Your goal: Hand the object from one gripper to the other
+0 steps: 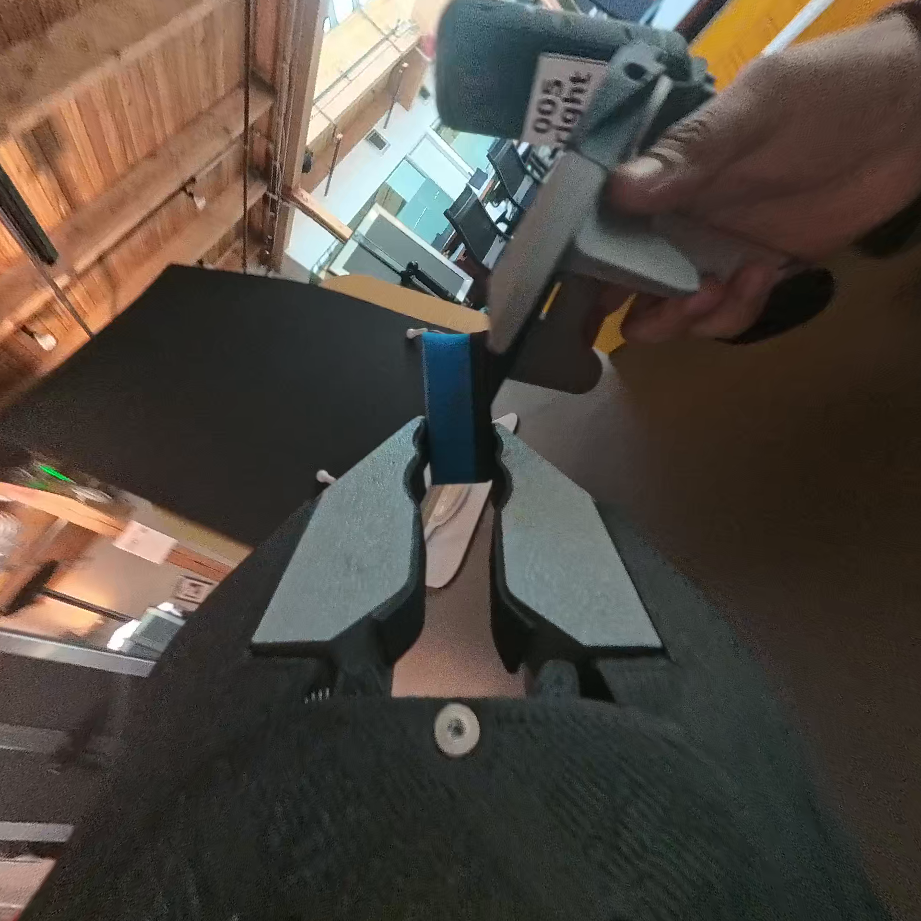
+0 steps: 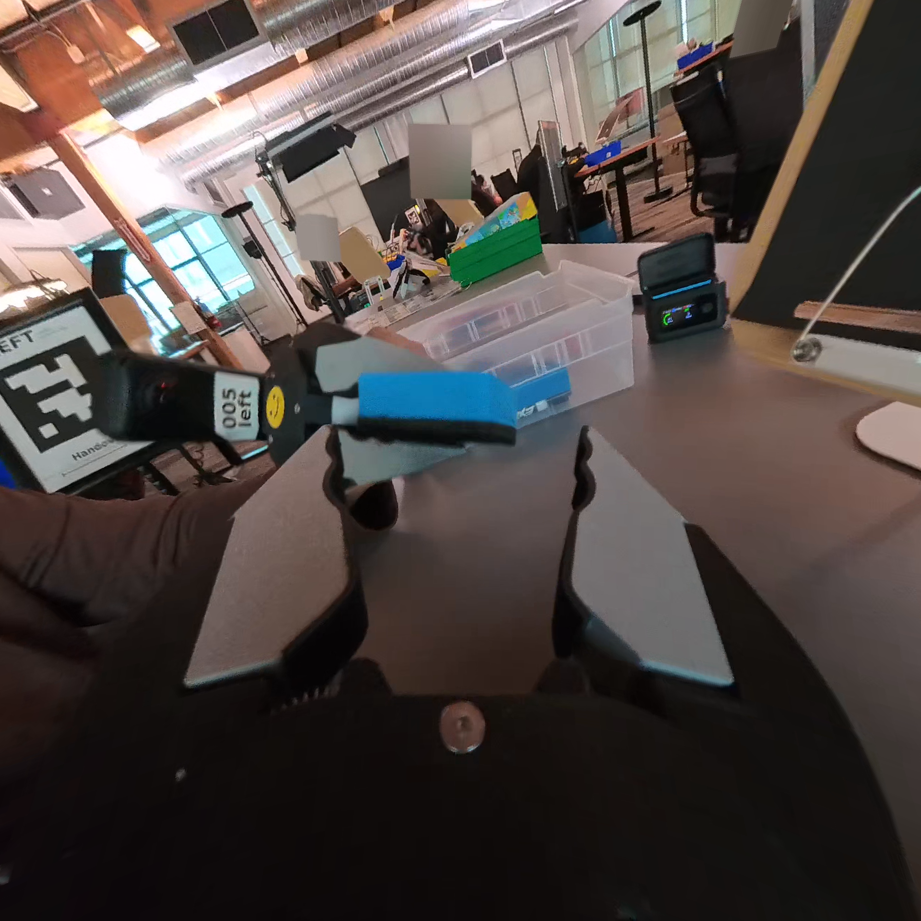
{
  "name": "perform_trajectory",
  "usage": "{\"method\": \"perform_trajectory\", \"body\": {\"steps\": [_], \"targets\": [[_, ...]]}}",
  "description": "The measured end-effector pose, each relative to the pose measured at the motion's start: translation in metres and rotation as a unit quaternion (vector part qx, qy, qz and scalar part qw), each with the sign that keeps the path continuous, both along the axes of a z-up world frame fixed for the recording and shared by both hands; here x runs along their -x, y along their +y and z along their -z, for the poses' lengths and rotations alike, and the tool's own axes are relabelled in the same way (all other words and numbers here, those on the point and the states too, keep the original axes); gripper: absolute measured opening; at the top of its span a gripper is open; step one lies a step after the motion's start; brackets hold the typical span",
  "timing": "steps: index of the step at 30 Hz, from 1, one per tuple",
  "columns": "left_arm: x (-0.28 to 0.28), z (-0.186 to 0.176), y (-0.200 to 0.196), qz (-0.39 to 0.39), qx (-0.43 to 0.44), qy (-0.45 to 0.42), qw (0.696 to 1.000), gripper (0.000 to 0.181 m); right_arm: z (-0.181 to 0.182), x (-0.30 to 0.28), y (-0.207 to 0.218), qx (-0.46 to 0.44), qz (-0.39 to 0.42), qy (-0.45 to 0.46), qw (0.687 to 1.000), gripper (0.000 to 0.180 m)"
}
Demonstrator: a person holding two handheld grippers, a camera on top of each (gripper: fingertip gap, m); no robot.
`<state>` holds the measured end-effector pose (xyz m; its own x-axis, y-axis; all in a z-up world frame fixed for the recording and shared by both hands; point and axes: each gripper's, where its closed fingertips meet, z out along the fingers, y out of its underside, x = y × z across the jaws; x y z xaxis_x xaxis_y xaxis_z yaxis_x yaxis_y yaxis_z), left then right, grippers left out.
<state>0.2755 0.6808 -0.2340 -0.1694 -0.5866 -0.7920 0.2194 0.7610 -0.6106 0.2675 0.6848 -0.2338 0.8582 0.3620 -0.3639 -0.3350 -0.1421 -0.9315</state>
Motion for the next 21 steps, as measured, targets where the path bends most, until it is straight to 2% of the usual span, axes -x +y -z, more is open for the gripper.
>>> {"method": "perform_trajectory", "body": {"steps": [2,4,7,9,11,13,15,17,19,21], "targets": [[0.000,0.007,-0.007,0.001,-0.047,-0.006,0.999,0.020,-0.001,0.003,0.003,-0.007,0.011,-0.022,1.000,0.079],[-0.003,0.013,-0.007,-0.014,-0.072,-0.005,0.997,0.019,0.001,0.007,0.003,-0.007,0.017,-0.057,0.998,0.060],[-0.010,0.021,0.000,-0.027,-0.043,0.021,0.998,0.022,0.007,-0.001,0.002,0.015,0.048,-0.147,0.988,0.059],[-0.013,0.022,0.007,-0.044,-0.042,0.018,0.998,0.032,-0.003,-0.010,-0.002,-0.005,0.081,-0.168,0.982,0.059],[-0.013,0.019,0.012,-0.055,-0.045,-0.001,0.997,0.041,-0.012,-0.016,-0.006,-0.016,0.072,-0.102,0.992,0.059],[-0.009,0.012,0.007,-0.044,-0.036,-0.025,0.998,0.045,-0.019,-0.020,-0.011,-0.028,0.028,0.016,0.999,0.060],[-0.006,0.006,-0.001,-0.026,-0.015,-0.031,0.999,0.046,-0.028,-0.018,-0.018,-0.042,-0.052,0.138,0.988,0.060],[-0.002,0.001,-0.008,-0.006,0.011,-0.032,0.999,0.047,-0.034,-0.017,-0.024,-0.054,-0.117,0.232,0.964,0.060],[0.003,-0.008,-0.015,0.017,0.035,-0.041,0.998,0.049,-0.035,-0.012,-0.028,-0.057,-0.160,0.262,0.950,0.060],[0.010,-0.016,-0.022,0.044,0.059,-0.050,0.996,0.049,-0.036,0.000,-0.032,-0.061,-0.203,0.248,0.946,0.063]]}}
